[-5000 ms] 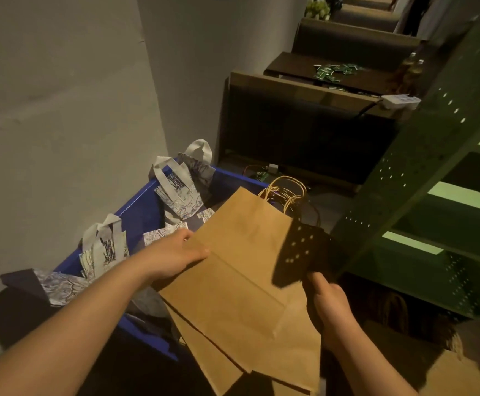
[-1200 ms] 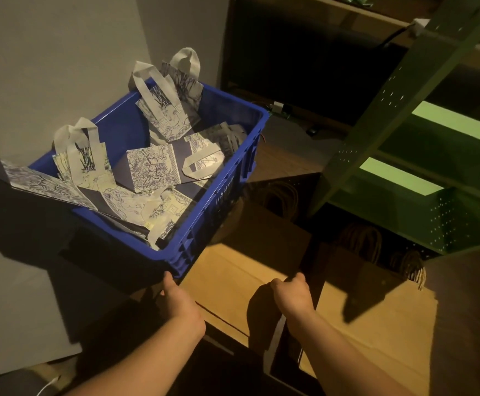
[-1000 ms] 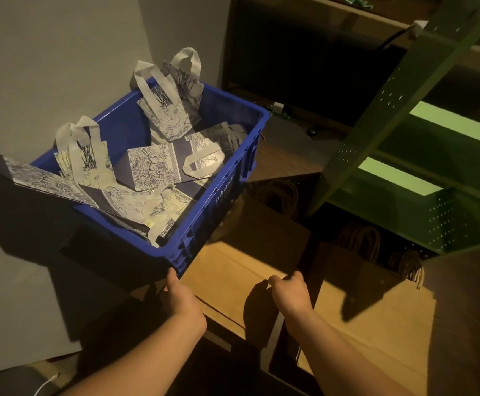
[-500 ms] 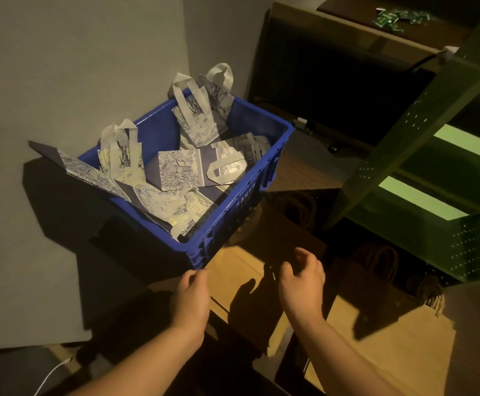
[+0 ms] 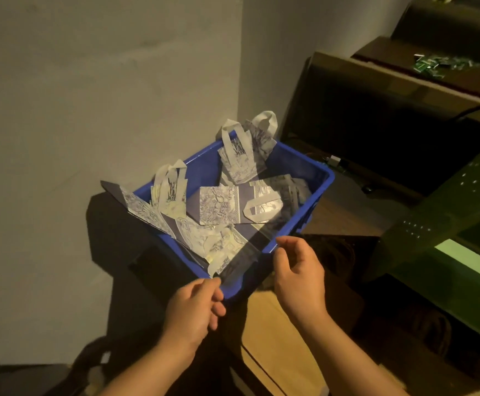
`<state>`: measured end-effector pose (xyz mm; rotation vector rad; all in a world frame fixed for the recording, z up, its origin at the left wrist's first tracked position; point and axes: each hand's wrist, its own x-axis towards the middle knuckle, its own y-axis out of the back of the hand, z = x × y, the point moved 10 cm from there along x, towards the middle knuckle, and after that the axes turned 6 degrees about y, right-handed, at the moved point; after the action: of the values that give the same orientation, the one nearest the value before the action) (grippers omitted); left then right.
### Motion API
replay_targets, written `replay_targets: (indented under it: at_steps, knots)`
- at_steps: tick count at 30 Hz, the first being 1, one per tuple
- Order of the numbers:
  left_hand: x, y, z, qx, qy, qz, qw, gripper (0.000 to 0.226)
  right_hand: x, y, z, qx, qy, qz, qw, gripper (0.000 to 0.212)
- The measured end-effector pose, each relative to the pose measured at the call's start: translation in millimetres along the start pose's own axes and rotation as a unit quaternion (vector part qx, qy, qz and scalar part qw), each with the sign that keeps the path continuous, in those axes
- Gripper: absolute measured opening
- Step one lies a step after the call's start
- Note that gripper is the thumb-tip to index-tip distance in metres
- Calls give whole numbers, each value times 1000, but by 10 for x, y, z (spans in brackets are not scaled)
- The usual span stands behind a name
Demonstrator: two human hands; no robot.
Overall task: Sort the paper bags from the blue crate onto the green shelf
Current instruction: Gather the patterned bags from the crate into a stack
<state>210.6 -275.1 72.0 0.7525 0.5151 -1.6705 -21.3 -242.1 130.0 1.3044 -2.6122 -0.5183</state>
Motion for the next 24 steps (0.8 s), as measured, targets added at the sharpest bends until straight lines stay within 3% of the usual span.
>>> replay_targets:
  at_steps: [4, 7, 10, 12, 13, 14, 17, 21, 24]
  knots:
    - [175, 491, 257, -19, -65, 84, 994, 32, 243, -328, -359, -2, 33, -54, 998, 18]
    - [272, 916, 585, -52, -120, 195, 972, 11, 362, -635, -489, -15, 33, -108, 994, 15]
    - [374, 1106, 843, -81, -126, 253, 956, 49, 417, -926, -533, -33, 28, -165, 985, 20]
    - [503, 1149, 914, -53, -83, 265, 959, 78, 454, -1107, -526, -55, 27, -200, 978, 26]
    - [547, 1166, 928, -36, -67, 272, 959, 81, 467, -1182, -521, -71, 34, -215, 973, 30]
    - [579, 1193, 965, -21, -63, 279, 958, 71, 476, -1255, -531, -89, 45, -232, 968, 34]
    - [572, 1193, 1201, 17, -144, 284, 948, 15, 463, -1469, -569, -124, 77, -284, 947, 51]
    - [460, 869, 1492, 80, -226, 221, 946, 12, 446, -1705, -681, -133, 117, -317, 932, 71]
    - [401, 563, 1678, 170, -288, 165, 928, 17, 510, -1762, -735, -82, 121, -295, 944, 46]
